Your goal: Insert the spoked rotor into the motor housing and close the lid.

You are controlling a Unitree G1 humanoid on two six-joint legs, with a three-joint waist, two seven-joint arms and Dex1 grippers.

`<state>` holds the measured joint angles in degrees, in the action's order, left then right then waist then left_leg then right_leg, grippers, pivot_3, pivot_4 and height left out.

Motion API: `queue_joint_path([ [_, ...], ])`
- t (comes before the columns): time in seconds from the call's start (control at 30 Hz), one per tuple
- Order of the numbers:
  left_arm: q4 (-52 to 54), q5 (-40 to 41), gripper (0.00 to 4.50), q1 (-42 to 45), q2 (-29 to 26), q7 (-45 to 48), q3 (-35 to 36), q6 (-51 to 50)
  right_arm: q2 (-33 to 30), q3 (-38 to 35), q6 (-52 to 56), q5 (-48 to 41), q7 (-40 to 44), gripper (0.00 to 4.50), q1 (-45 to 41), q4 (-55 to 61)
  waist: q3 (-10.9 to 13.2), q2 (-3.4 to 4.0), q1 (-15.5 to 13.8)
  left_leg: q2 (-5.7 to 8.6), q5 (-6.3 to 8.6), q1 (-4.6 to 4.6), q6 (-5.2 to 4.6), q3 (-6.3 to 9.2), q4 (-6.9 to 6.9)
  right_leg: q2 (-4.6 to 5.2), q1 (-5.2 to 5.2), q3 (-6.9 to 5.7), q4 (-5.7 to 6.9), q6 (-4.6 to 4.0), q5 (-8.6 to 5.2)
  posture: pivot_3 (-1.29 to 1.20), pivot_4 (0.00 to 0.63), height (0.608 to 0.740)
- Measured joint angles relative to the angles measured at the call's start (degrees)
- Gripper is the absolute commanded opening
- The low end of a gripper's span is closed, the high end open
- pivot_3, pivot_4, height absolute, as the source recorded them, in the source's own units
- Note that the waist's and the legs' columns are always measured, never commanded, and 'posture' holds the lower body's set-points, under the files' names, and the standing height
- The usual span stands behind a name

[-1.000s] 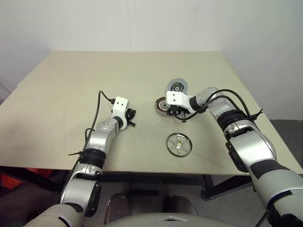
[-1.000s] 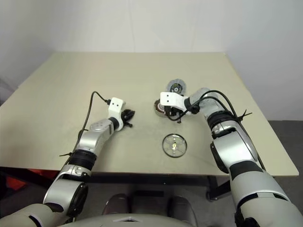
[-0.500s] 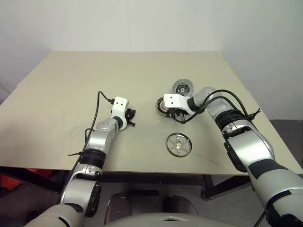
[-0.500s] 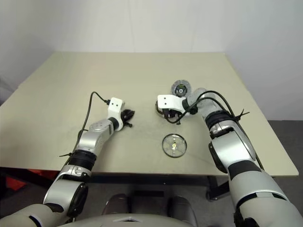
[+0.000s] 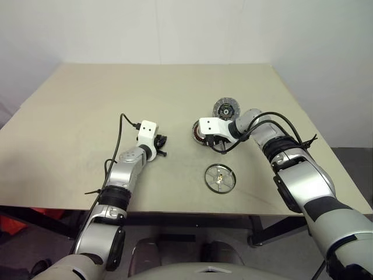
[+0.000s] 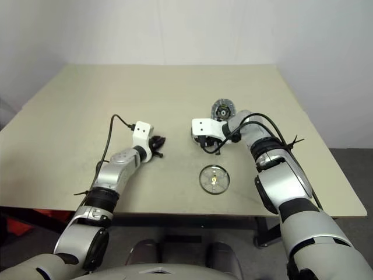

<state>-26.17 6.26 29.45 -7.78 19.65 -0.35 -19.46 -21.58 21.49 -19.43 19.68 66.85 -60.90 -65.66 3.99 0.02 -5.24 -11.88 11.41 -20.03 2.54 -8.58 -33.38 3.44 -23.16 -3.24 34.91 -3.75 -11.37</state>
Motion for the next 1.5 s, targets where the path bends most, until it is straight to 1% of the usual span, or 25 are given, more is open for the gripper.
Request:
queue_joint_path([
  [0.27,0.45,0.18,0.72,-0.26,-0.08,0.0,0.1,-0.49,0.27,-0.15,0.05,-0.05,-0.58,0.08,-0.03,-0.25,0.0,0.01,0.07,0.0,0.0,0.04,0.03,0.0,-0.03,-0.01,0.04,0.0,0.04,-0.04,0.03,0.0,0.0,0.74],
  [0.43,0.88,0.55,0.72,-0.41,-0.37,0.1,0.29,-0.83,0.84,-1.55,1.82,-2.07,2.44,0.08,0.5,2.23,0.0,0.01,0.08,-0.01,-0.06,0.0,-0.06,0.0,-0.01,-0.04,-0.01,0.0,0.03,-0.05,0.03,0.0,0.0,0.74],
  [0.53,1.15,0.83,0.72,-0.53,-0.45,0.07,0.37,-0.96,1.97,-2.66,5.17,-4.93,6.51,0.08,2.1,6.74,0.0,0.01,0.13,-0.02,-0.1,-0.04,-0.13,0.0,-0.01,-0.08,-0.05,0.0,0.03,-0.05,0.03,0.0,0.0,0.74],
  [0.7,1.4,1.35,0.72,-0.64,-0.4,0.03,0.38,-0.97,4.92,-3.15,14.56,-10.83,11.57,0.08,6.13,20.17,0.01,0.01,-0.14,-0.07,-0.11,-0.03,-0.14,0.04,-0.04,-0.08,-0.15,-0.01,0.03,-0.05,0.03,0.0,0.0,0.74],
  [0.87,1.53,1.78,0.72,-0.71,-0.87,-0.16,0.87,-1.08,5.24,-3.09,21.67,-13.26,10.75,0.08,10.18,31.54,0.01,-0.01,-0.26,-0.05,-0.08,-0.04,-0.12,0.05,-0.03,-0.04,-0.14,-0.01,-0.03,-0.05,0.03,0.0,0.0,0.74],
  [1.07,1.72,3.08,0.72,-0.87,-4.41,-1.15,5.24,-3.08,5.61,-2.31,26.15,-13.5,8.34,0.08,15.24,37.14,0.02,-0.01,-0.16,-0.03,-0.04,-0.04,0.09,0.06,0.03,-0.11,-0.18,-0.02,-0.04,-0.04,0.03,0.0,0.0,0.74],
  [1.2,4.46,4.71,0.72,-1.68,-6.69,-1.04,7.76,-5.97,6.21,-1.46,26.33,-13.53,7.0,0.08,15.6,38.59,0.02,-0.02,-0.22,-0.03,-0.03,-0.04,0.1,0.07,0.03,-0.09,-0.17,-0.02,-0.06,-0.04,0.03,0.0,0.0,0.74],
  [1.37,10.61,7.73,0.72,-2.99,-10.17,-0.39,11.24,-10.94,6.17,-1.43,26.33,-13.52,5.52,0.08,15.63,38.6,0.02,-0.03,-0.2,-0.03,-0.03,-0.03,0.13,0.08,0.02,-0.1,-0.17,-0.02,-0.04,-0.04,0.03,0.0,0.0,0.74],
  [1.47,13.67,9.06,0.72,-2.98,-10.93,-0.47,12.55,-13.01,6.33,-1.1,26.32,-13.63,5.43,0.08,15.56,37.85,0.02,-0.03,-0.25,-0.03,-0.03,-0.02,0.13,0.08,0.01,-0.08,-0.14,-0.02,-0.04,-0.04,0.03,0.0,0.0,0.74],
  [1.5,14.57,9.57,0.72,-2.97,-10.95,-0.53,12.81,-13.72,6.44,-0.94,26.32,-13.66,5.43,0.47,15.56,37.42,0.02,-0.03,-0.24,-0.03,-0.03,-0.02,0.12,0.08,0.0,-0.07,-0.14,-0.02,-0.04,-0.04,0.03,0.0,0.0,0.74],
])
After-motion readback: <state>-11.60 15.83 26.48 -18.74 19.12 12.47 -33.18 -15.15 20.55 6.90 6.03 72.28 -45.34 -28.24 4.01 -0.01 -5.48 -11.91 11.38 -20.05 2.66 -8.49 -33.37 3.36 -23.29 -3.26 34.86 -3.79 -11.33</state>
